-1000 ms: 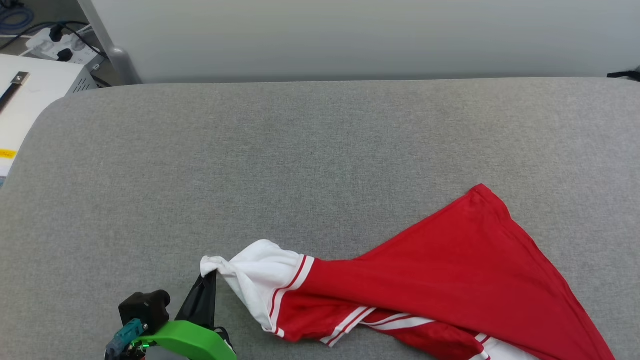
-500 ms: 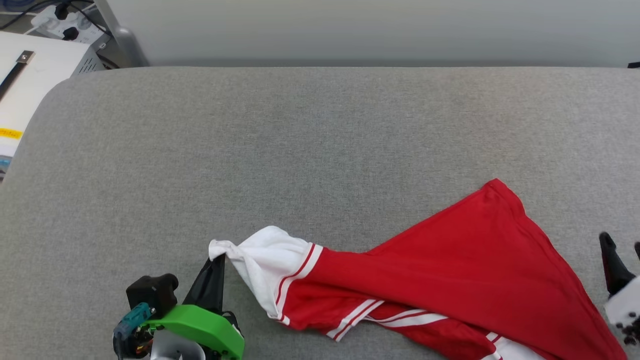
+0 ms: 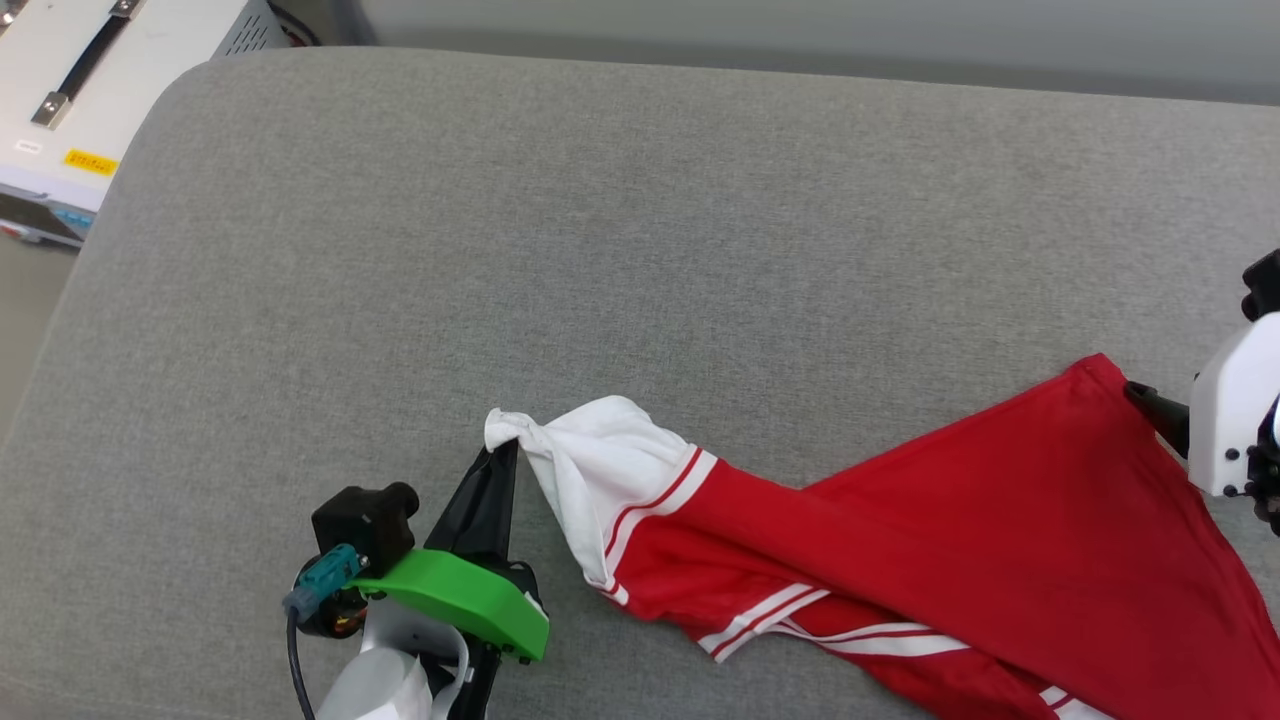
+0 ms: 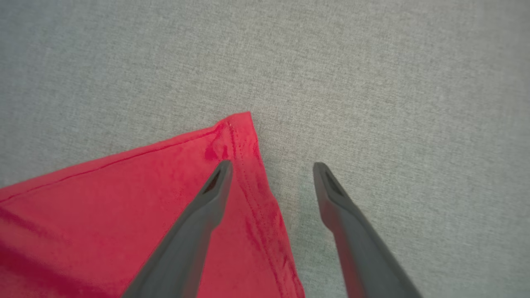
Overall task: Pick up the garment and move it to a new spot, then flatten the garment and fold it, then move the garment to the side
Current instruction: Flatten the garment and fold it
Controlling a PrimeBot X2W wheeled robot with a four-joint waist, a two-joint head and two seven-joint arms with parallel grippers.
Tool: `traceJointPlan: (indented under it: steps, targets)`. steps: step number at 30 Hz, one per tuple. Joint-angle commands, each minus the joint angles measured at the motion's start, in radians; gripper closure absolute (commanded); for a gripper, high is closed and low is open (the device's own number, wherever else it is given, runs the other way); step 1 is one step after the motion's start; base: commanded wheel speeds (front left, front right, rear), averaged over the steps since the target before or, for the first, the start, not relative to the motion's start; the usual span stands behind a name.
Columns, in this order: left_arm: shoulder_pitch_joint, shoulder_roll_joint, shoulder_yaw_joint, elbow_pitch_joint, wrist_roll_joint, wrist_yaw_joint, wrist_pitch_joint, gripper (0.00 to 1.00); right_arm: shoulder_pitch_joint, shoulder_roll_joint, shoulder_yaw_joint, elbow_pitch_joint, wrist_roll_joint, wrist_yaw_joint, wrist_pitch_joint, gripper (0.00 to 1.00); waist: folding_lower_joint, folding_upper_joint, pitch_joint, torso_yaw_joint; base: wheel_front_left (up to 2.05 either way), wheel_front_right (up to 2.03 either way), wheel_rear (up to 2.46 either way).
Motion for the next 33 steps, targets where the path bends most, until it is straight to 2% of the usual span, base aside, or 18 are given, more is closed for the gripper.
traceJointPlan:
  steps: [1,7,15,16,17,18,19,27,33]
  targets:
    - [-0.023,-0.004,-0.001,0.008,0.000,-0.007,-0.012,1.00,-0.034,-0.008,0.022,0.016,0.017,-0.001,0.034,0.00,-0.0001,0.0000,0.031,0.033,0.00,0.00,0.00]
    - [-0.059,-0.016,-0.015,0.030,-0.002,-0.019,-0.030,1.00,-0.120,-0.034,0.101,0.096,0.031,-0.001,0.093,0.00,-0.0001,0.0000,0.072,0.063,0.00,0.00,0.00]
    - [-0.082,-0.026,-0.027,0.060,-0.007,-0.026,-0.047,1.00,-0.116,-0.019,0.203,0.227,0.114,-0.001,0.166,0.00,-0.0001,0.0000,0.098,0.076,0.00,0.00,0.00]
    - [-0.083,-0.027,-0.027,0.065,-0.008,-0.027,-0.049,1.00,-0.109,-0.016,0.214,0.238,0.133,-0.001,0.186,0.05,-0.0001,0.0000,0.097,0.076,0.00,0.00,0.00]
    - [-0.084,-0.028,-0.027,0.069,-0.009,-0.027,-0.050,1.00,-0.106,-0.016,0.223,0.242,0.146,-0.001,0.197,0.43,-0.0001,0.0000,0.095,0.076,0.00,0.00,0.00]
    - [-0.084,-0.028,-0.026,0.074,-0.010,-0.027,-0.052,1.00,-0.105,-0.018,0.236,0.240,0.159,-0.001,0.202,0.88,-0.0001,0.0000,0.090,0.075,0.00,0.00,0.00]
    - [-0.083,-0.028,-0.025,0.077,-0.012,-0.028,-0.054,1.00,-0.105,-0.019,0.244,0.240,0.168,-0.001,0.204,1.00,-0.0001,0.0000,0.086,0.074,0.00,0.00,0.00]
    - [-0.067,-0.009,0.001,0.094,-0.026,-0.015,-0.059,1.00,-0.148,-0.041,0.244,0.250,0.196,-0.001,0.096,1.00,-0.0001,0.0000,0.004,0.048,0.00,0.00,0.00]
    - [-0.078,0.044,0.032,0.075,-0.025,0.004,-0.031,1.00,-0.177,-0.023,0.183,0.289,0.186,-0.001,0.003,1.00,-0.0001,0.0000,-0.088,0.002,0.00,0.00,0.00]
